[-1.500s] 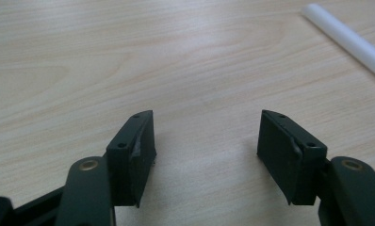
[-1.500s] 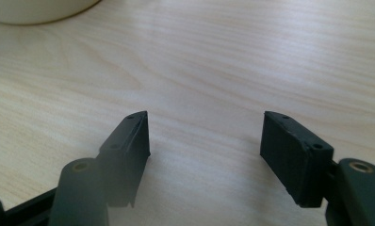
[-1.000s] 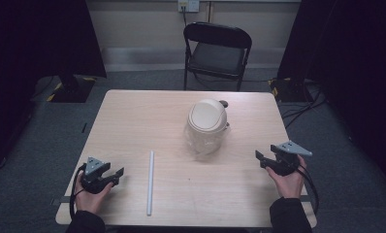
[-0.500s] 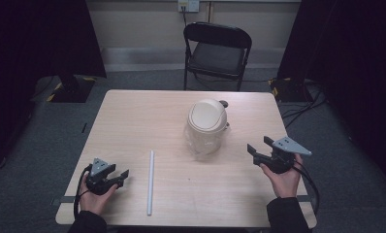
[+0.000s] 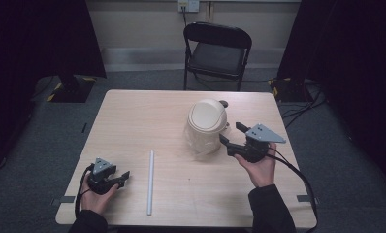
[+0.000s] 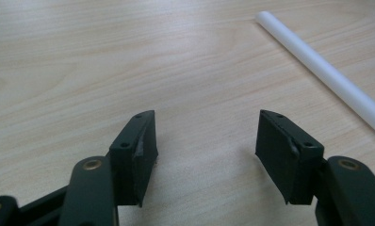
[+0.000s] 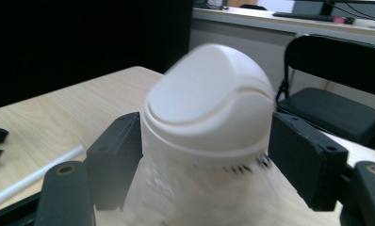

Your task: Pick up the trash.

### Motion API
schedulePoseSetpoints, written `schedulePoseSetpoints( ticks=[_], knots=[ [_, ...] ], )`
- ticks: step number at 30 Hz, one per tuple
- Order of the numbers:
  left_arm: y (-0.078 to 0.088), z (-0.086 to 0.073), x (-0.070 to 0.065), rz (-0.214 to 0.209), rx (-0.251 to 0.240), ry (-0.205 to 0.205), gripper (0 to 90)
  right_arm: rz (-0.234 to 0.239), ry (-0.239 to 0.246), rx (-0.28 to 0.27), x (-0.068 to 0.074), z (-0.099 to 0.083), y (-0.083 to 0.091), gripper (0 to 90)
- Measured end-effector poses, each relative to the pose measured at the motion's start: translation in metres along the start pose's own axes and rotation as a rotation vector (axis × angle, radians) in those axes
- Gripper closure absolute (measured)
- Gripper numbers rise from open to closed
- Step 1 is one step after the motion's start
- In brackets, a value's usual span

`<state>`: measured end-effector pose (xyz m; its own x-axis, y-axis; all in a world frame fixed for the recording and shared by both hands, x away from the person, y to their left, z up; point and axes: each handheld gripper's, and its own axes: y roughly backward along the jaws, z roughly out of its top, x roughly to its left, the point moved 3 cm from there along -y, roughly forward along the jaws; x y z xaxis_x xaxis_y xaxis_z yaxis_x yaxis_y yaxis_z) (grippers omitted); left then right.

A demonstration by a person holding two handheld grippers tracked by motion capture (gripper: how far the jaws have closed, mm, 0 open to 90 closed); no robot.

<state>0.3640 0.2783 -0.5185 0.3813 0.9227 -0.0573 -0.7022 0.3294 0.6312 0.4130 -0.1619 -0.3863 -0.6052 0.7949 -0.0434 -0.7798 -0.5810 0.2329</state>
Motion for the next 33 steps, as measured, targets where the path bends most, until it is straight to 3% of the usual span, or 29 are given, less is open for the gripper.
schedulePoseSetpoints(
  ticks=[5, 15, 21, 28, 33],
  knots=[
    [0.000, 0.000, 0.000, 0.005, 0.008, -0.001, 38.4, 0.053, 0.013, -0.002, 0.014, 0.016, -0.026, 26.5],
    [0.000, 0.000, 0.000, 0.002, 0.007, 0.001, 38.1, 0.116, 0.018, 0.020, 0.034, 0.025, -0.064, 26.5],
    [0.000, 0.000, 0.000, 0.001, 0.007, 0.002, 37.9, 0.134, 0.007, 0.075, 0.043, 0.015, -0.087, 26.6],
    [0.000, 0.000, 0.000, 0.001, 0.008, -0.001, 37.7, 0.132, 0.007, 0.138, 0.045, 0.002, -0.098, 26.6],
    [0.000, 0.000, 0.000, 0.000, 0.009, -0.003, 37.5, 0.127, 0.003, 0.144, 0.047, -0.002, -0.102, 27.2]
  ],
)
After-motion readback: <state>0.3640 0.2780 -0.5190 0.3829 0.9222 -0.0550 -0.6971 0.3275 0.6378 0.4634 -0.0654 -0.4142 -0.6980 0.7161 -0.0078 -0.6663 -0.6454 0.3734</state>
